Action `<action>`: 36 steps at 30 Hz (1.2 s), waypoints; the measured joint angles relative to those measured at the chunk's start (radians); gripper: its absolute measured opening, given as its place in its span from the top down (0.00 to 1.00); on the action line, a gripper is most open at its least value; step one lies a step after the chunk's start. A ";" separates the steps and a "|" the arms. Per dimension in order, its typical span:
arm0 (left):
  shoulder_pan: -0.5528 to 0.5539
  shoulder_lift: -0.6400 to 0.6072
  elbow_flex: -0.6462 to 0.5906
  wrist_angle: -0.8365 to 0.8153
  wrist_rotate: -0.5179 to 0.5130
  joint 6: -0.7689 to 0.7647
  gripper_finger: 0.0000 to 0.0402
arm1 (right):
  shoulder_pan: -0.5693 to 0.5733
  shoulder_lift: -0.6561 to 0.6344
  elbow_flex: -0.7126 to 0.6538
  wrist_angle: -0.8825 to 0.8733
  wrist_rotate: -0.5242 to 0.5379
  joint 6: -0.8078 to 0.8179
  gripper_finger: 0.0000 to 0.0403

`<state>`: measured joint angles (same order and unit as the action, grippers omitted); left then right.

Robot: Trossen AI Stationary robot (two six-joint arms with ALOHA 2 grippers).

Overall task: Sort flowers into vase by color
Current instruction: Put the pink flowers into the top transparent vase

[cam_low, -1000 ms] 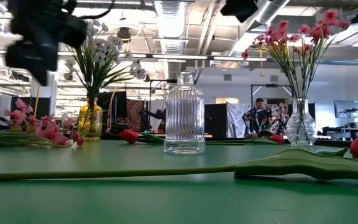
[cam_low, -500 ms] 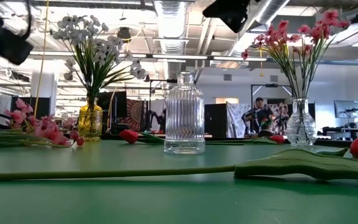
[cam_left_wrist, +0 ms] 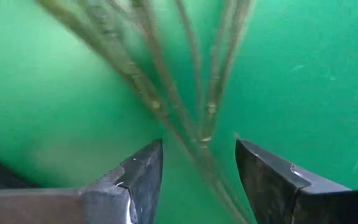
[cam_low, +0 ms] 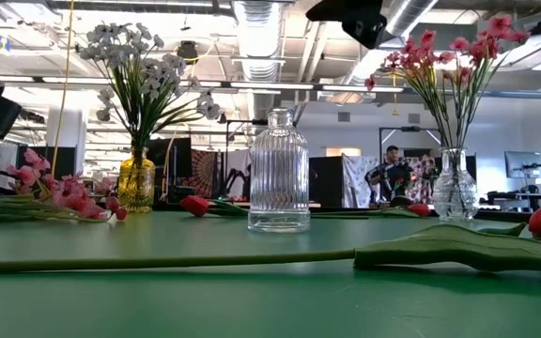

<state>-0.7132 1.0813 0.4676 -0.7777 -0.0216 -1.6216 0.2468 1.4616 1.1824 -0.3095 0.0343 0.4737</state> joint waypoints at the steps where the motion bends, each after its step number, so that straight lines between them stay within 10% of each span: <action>1: -0.008 0.000 -0.010 0.018 -0.006 0.000 0.53 | 0.007 0.000 0.000 0.001 0.009 0.010 0.58; 9: -0.068 -0.001 -0.026 0.015 -0.081 0.000 0.60 | 0.052 0.000 0.000 0.012 0.110 0.053 0.58; 17: -0.078 -0.001 0.011 0.010 -0.141 0.128 0.97 | 0.085 0.000 0.000 0.094 0.149 0.082 0.58; 36: 0.011 -0.002 0.298 0.010 -0.486 0.613 1.00 | 0.138 -0.001 0.000 0.174 0.239 0.086 0.58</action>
<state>-0.7026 1.0798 0.7652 -0.7682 -0.5080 -1.0086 0.3853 1.4604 1.1824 -0.1356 0.2731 0.5598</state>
